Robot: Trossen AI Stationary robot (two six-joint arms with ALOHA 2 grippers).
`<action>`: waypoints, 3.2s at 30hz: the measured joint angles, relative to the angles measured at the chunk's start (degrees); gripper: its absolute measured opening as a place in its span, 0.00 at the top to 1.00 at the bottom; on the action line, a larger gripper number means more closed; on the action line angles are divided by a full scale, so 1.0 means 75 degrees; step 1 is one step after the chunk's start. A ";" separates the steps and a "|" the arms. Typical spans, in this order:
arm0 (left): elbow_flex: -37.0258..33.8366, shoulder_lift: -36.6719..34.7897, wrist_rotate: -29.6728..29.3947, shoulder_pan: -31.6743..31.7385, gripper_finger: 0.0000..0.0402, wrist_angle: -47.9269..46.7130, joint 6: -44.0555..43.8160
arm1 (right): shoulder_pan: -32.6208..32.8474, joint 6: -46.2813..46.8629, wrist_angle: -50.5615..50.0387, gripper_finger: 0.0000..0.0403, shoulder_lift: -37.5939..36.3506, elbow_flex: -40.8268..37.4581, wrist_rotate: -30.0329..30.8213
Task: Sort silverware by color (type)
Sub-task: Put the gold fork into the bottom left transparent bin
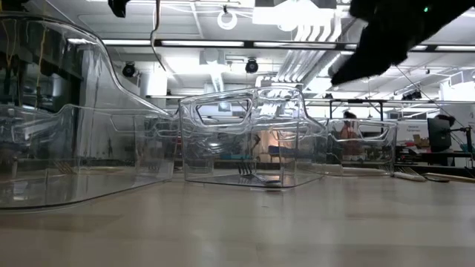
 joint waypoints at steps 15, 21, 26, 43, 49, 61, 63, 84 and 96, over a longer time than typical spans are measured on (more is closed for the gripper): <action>0.0572 0.0041 0.0324 -0.0802 0.95 -0.1503 0.1709 | 0.0033 -0.2270 0.5705 0.77 -0.0326 -0.1740 -0.1156; 0.2341 0.0720 0.0146 -0.1644 0.95 -0.5638 -0.0481 | -0.0008 -0.1986 0.5557 0.77 0.0039 -0.1745 -0.1156; 0.3854 0.1697 0.1380 -0.1655 0.95 -0.8554 -0.1946 | -0.0008 -0.1928 0.5656 0.77 0.0200 -0.1745 -0.1136; 0.4415 0.4010 0.3742 -0.0949 0.95 -0.9743 0.1245 | -0.0010 -0.1718 0.5622 0.77 0.0220 -0.1745 -0.1016; 0.4415 0.4390 0.3942 -0.0451 0.95 -0.9827 0.2375 | -0.0008 -0.1699 0.5622 0.77 0.0220 -0.1745 -0.1019; 0.4415 0.5357 0.4529 -0.0058 0.95 -0.9873 0.3184 | -0.0008 -0.1663 0.5613 0.77 0.0220 -0.1743 -0.1022; 0.4415 0.5549 0.4554 -0.0061 0.95 -0.9954 0.3277 | -0.0008 -0.1659 0.5597 0.77 0.0220 -0.1743 -0.1025; 0.4415 0.6277 0.4440 -0.0058 0.87 -0.9904 0.2367 | -0.0008 -0.1639 0.5552 0.77 0.0220 -0.1740 -0.1048; 0.6258 0.6277 0.3465 0.0001 0.82 -1.1926 0.1092 | -0.0008 -0.1639 0.5552 0.77 0.0220 -0.1740 -0.1042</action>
